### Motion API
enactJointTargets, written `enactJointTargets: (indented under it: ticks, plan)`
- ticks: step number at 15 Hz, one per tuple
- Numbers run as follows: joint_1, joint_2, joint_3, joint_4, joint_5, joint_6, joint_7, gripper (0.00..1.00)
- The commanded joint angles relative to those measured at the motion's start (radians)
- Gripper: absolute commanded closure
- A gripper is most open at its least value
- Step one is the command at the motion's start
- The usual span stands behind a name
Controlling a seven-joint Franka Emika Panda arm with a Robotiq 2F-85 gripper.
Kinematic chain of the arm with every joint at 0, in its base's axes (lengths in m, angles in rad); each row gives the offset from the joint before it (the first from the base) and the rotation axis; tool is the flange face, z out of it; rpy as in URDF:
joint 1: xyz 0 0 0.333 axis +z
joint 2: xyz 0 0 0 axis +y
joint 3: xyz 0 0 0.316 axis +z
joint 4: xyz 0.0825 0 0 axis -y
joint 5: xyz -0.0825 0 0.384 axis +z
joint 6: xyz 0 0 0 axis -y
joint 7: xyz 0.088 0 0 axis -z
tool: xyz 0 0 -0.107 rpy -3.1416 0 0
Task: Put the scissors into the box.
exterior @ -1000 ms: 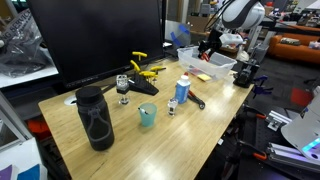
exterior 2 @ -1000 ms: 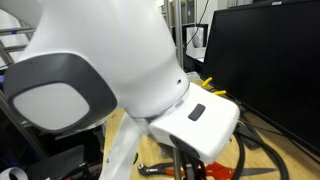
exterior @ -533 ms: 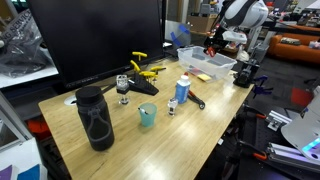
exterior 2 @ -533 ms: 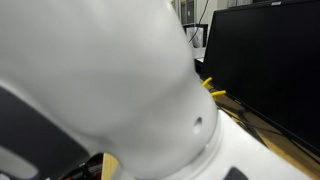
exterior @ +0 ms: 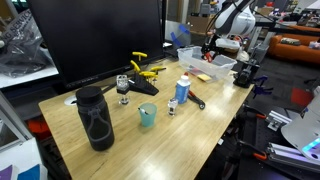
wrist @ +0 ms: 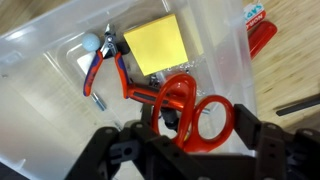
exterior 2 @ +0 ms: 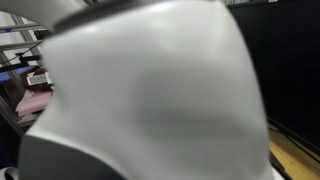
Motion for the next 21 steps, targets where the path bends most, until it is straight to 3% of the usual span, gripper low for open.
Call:
enactJointTargets:
  ticks: [1, 2, 3, 13, 16, 17, 21]
  plan:
    - [-0.013, 0.073, -0.004, 0.07, 0.019, -0.001, 0.022, 0.45]
    - [-0.018, 0.084, 0.0, 0.081, 0.026, -0.005, 0.021, 0.19]
    - [-0.024, 0.09, 0.008, 0.087, 0.036, -0.009, 0.019, 0.04]
    - [-0.027, 0.047, 0.071, 0.043, 0.094, 0.007, -0.024, 0.0]
    - [-0.043, -0.016, 0.132, -0.003, 0.149, -0.012, -0.113, 0.0]
    - [-0.009, 0.04, 0.085, 0.041, 0.107, -0.002, -0.039, 0.0]
    - [-0.006, 0.04, 0.086, 0.035, 0.112, -0.001, -0.043, 0.0]
